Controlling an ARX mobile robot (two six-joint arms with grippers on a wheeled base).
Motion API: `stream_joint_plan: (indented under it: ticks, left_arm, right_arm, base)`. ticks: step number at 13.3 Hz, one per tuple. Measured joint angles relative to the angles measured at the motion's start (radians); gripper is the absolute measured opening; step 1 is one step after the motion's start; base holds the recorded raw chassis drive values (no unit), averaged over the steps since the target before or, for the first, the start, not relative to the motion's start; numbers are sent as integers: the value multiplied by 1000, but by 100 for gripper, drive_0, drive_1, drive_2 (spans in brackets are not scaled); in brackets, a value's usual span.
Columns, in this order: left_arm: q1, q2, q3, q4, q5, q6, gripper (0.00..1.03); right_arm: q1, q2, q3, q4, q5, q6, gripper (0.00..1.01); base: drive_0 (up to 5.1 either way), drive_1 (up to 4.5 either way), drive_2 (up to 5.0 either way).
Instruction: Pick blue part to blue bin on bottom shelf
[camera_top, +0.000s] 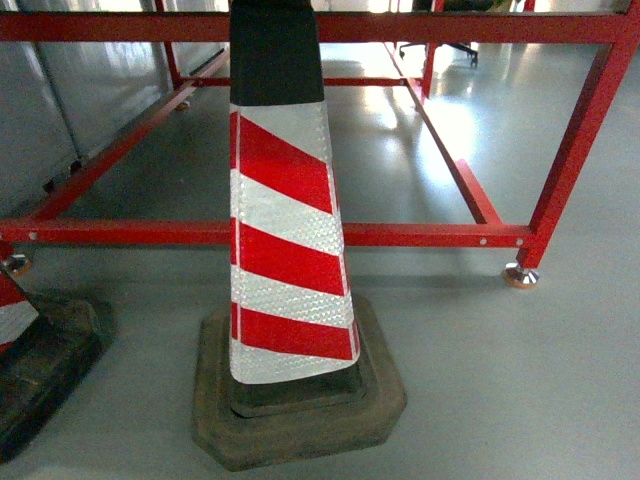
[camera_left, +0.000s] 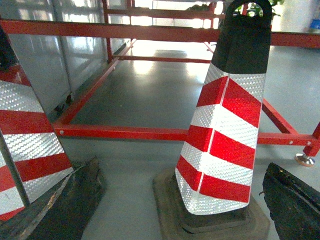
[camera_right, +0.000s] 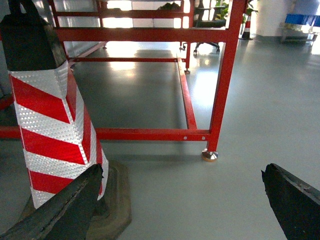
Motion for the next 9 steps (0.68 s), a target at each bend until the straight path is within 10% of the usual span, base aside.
stream_joint_plan:
  ticks: [9]
  left_arm:
    - [0, 0, 0, 0, 0, 0, 98]
  right_arm:
    - [0, 0, 0, 0, 0, 0, 98]
  base:
    - [0, 0, 0]
